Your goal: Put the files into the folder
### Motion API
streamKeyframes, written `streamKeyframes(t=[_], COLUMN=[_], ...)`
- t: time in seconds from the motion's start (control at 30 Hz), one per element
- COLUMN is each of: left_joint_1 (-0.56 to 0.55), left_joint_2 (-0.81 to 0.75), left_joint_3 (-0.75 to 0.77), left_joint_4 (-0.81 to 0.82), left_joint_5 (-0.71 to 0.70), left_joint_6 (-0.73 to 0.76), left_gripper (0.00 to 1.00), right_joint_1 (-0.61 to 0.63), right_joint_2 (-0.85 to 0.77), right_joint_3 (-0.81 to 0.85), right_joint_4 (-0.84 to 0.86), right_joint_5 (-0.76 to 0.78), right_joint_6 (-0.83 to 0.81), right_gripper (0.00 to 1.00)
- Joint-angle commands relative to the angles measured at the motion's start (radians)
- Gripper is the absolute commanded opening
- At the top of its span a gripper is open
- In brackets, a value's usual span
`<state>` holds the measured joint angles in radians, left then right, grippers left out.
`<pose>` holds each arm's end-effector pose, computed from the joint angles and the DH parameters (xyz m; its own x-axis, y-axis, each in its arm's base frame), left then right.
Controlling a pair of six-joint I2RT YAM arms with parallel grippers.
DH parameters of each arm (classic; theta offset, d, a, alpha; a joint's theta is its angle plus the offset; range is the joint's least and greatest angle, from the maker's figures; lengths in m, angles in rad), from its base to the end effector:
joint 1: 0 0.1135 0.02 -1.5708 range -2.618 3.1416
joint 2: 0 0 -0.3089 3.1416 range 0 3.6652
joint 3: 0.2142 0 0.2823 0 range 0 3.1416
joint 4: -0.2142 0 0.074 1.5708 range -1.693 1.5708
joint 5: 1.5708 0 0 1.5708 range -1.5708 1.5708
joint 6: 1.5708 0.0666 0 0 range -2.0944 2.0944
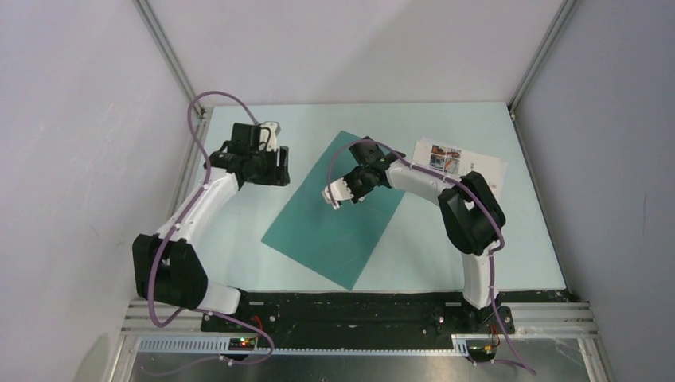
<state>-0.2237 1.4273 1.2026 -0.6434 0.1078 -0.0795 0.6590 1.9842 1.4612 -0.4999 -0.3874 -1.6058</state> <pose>0.3384 -0.0844 0.3093 -0.7646 0.0930 -0.6377 0.2284 0.9644 -0.1332 0.3670 0.3161 0.1948 0.7457 -0.5929 -0.3041 -0.6492 -0.5438 -0.5319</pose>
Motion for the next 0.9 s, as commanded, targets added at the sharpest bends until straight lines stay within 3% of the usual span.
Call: streamKeyframes(t=[0.0,0.27,0.5,0.73,0.87], left_joint_1=[0.054,0.083,0.084,0.085,0.097], left_joint_2=[-0.072,-0.073,-0.055,0.034,0.121], left_joint_3=[-0.035,-0.055,-0.082,-0.112,-0.109], left_joint_4=[-0.018,-0.018,-0.016,-0.017,-0.013], left_joint_5=[0.053,0.101,0.139,0.196,0.221], left_joint_6=[-0.015,-0.017,-0.032,-0.059,-0.060], left_gripper=[0.69,0.69,0.69,0.69,0.69], right_joint_1=[0.039,0.091,0.128,0.139,0.113], right_joint_2=[0.025,0.102,0.094,0.099,0.193], right_joint_3=[0.094,0.321,0.339,0.304,0.425], right_joint_4=[0.004,-0.200,-0.325,-0.366,-0.418], right_joint_5=[0.097,0.260,0.312,0.300,0.342], right_joint_6=[0.299,0.655,0.933,0.917,0.885], right_gripper=[0.00,0.00,0.00,0.01,0.14])
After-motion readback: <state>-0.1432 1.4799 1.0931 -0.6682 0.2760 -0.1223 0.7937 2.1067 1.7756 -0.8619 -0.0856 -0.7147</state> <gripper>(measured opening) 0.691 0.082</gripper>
